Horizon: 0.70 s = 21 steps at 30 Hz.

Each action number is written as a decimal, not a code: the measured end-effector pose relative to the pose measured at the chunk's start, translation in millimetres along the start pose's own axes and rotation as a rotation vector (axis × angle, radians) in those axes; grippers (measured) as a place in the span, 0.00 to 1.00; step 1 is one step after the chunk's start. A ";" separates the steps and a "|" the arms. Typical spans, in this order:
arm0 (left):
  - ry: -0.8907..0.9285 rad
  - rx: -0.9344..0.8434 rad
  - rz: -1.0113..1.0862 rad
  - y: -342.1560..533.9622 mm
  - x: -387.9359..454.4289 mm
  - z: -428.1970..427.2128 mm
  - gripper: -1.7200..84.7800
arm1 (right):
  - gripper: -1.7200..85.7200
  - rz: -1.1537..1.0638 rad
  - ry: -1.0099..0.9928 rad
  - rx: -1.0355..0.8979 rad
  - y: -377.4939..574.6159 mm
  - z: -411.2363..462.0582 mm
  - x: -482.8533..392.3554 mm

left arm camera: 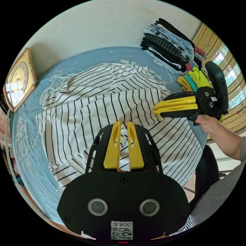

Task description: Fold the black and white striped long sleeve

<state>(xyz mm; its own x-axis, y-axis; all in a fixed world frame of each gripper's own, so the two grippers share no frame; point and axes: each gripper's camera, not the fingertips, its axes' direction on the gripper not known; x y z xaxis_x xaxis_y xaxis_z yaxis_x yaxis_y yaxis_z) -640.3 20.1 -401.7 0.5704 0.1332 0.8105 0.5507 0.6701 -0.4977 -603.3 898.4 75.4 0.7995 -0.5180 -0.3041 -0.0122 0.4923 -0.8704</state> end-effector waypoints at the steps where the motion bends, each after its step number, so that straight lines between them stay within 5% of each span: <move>1: 0.005 -0.001 -0.003 -3.1 0.8 5.1 0.06 | 0.06 -0.017 0.006 -0.024 0.6 7.2 0.0; 13: 0.164 0.207 0.020 5.7 9.7 -16.3 0.08 | 0.03 -0.118 -0.054 0.115 46.3 -42.8 3.9; 21: 0.152 -0.012 0.094 -4.4 30.3 29.2 0.09 | 0.03 -0.008 -0.200 0.039 74.9 3.7 22.8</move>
<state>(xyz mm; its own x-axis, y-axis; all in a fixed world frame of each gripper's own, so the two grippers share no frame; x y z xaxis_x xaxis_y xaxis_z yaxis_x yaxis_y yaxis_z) -643.3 42.4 -365.9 0.7045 0.0827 0.7048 0.4972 0.6511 -0.5734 -583.8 926.0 4.6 0.9029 -0.3748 -0.2105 0.0153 0.5174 -0.8556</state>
